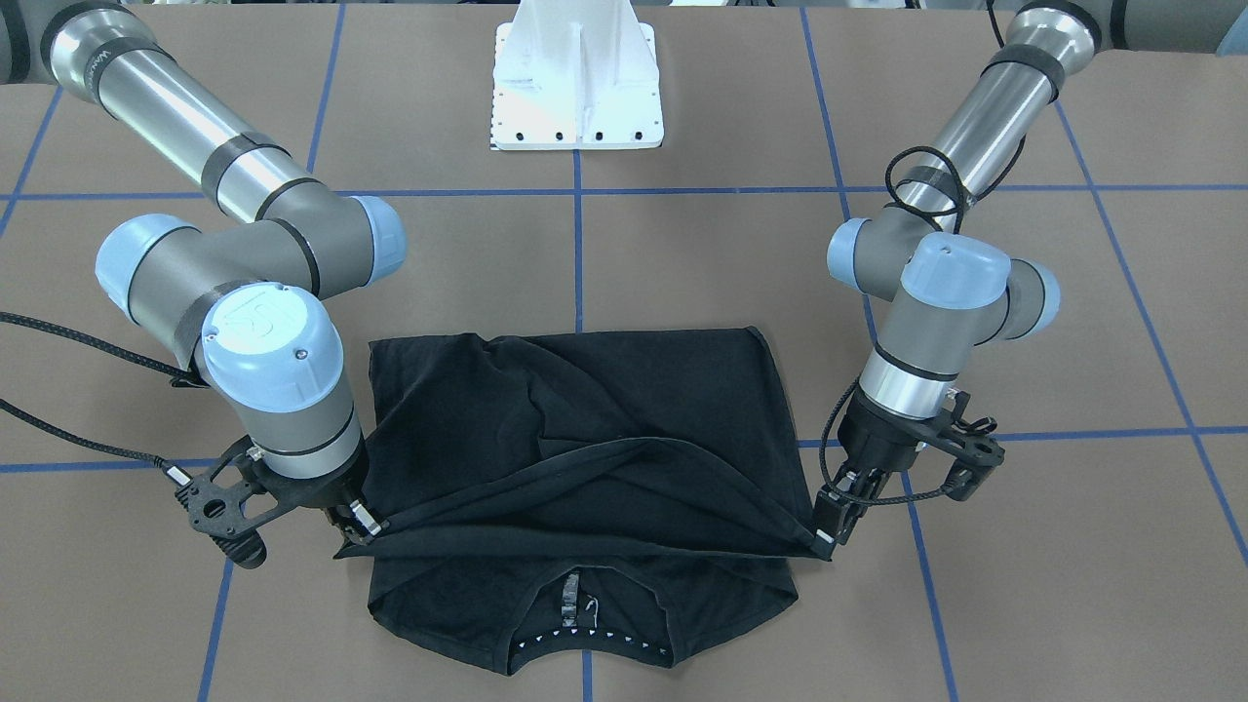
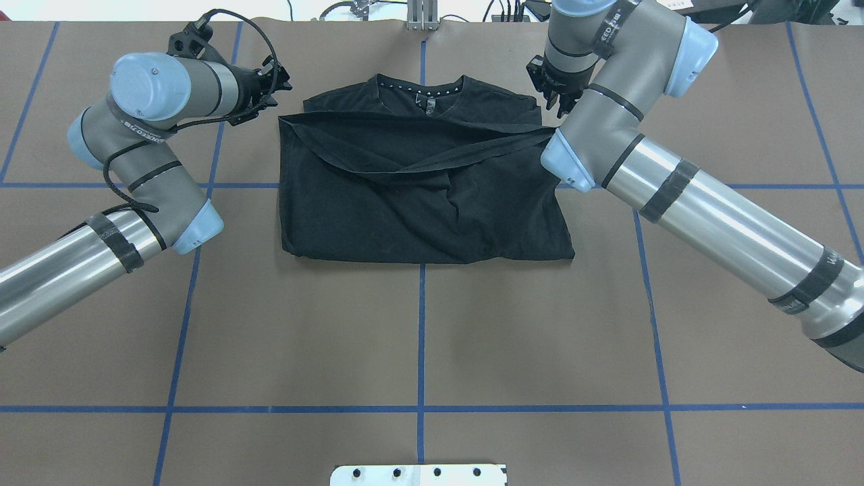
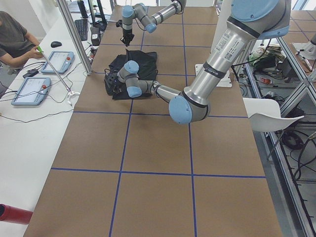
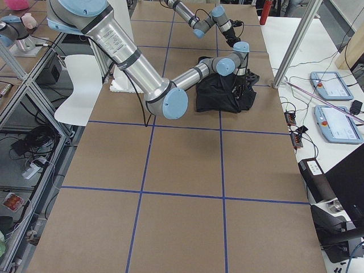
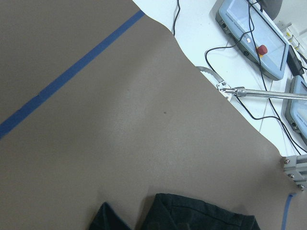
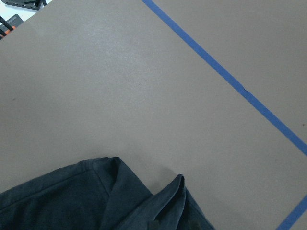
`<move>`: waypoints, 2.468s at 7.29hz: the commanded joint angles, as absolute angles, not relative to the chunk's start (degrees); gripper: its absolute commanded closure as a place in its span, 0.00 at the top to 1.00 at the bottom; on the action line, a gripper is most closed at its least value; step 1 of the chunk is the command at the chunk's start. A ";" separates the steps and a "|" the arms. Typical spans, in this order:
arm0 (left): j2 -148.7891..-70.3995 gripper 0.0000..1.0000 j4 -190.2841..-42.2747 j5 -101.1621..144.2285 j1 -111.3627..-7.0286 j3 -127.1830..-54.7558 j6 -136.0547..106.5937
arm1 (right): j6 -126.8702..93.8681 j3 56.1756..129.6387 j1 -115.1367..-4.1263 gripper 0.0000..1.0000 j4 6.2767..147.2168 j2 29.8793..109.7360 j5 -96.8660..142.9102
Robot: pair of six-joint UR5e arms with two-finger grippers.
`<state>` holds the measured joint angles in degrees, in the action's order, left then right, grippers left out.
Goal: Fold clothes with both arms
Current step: 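Release the hem and raise both grippers away from the shirt, then lower the right gripper to grasp the folded shirt's side edge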
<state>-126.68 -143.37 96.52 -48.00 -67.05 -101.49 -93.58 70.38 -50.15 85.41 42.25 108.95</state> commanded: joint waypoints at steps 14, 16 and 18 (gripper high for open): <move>-123.14 0.65 -142.82 96.86 -48.60 -73.65 -100.90 | -117.42 99.24 -32.26 0.71 69.79 71.63 99.49; -123.05 0.65 -142.82 96.86 -48.52 -73.65 -100.90 | -117.42 99.40 -32.26 0.63 69.96 71.63 99.49; -122.70 0.65 -142.82 96.77 -48.52 -73.74 -100.90 | -117.25 99.49 -32.43 0.00 70.05 71.80 99.49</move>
<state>-122.90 -142.82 96.80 -48.53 -73.66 -100.90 -117.38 99.48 -32.35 70.04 71.67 99.50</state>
